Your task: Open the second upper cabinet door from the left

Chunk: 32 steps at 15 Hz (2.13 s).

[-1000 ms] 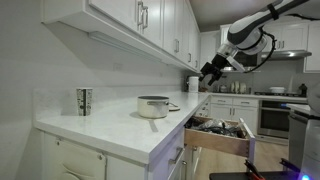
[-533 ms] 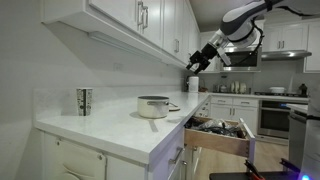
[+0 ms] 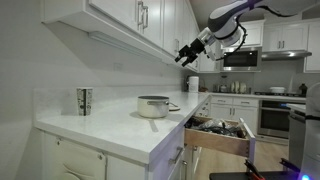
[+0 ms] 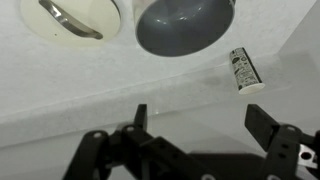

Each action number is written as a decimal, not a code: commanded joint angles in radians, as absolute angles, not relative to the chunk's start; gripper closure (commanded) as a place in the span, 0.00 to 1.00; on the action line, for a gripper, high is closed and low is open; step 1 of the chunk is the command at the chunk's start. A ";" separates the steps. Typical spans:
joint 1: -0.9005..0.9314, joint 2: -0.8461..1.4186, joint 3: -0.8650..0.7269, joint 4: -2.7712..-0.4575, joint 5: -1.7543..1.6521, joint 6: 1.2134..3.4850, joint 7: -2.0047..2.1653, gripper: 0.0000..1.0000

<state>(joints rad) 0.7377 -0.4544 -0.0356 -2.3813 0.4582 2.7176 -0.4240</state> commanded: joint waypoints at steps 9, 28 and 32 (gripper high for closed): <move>0.796 -0.259 -0.075 -2.081 0.635 2.737 -0.697 0.00; 0.698 -0.095 -0.046 -1.730 1.081 2.568 -1.184 0.00; 0.568 -0.045 0.081 -1.658 1.157 2.560 -1.209 0.00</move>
